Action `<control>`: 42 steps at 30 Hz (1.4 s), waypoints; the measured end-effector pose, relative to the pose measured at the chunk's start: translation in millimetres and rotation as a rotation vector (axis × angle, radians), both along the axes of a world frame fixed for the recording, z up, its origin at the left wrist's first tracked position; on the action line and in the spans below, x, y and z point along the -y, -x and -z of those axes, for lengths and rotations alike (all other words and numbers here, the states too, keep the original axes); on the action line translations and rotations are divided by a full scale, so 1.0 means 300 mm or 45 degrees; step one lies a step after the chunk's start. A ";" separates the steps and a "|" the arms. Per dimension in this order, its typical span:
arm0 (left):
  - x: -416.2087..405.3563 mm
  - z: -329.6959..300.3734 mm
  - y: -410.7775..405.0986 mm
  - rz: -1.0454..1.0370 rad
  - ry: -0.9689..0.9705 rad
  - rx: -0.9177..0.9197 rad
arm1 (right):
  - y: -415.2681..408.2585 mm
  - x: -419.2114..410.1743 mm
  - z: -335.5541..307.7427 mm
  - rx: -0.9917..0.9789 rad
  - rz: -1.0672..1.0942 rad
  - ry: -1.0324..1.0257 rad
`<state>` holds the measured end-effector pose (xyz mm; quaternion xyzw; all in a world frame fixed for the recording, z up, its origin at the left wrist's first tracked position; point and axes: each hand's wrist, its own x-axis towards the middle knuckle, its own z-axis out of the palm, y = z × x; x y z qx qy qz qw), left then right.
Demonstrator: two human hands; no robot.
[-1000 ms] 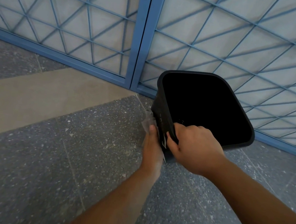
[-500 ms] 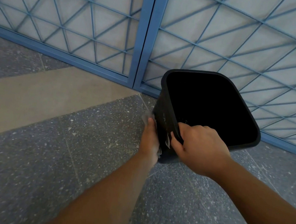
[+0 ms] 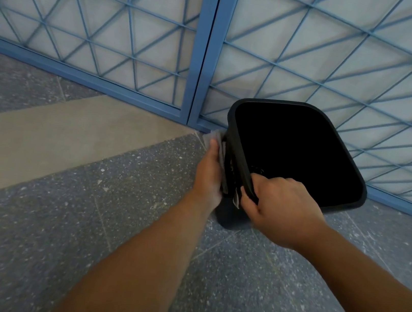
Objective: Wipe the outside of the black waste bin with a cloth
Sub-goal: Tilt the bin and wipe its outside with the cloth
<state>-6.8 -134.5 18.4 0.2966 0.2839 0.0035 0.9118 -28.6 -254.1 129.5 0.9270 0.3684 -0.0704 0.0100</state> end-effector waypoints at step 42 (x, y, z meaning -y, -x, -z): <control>0.069 -0.006 0.068 -0.006 -0.441 0.103 | -0.010 -0.017 0.013 0.008 0.027 -0.050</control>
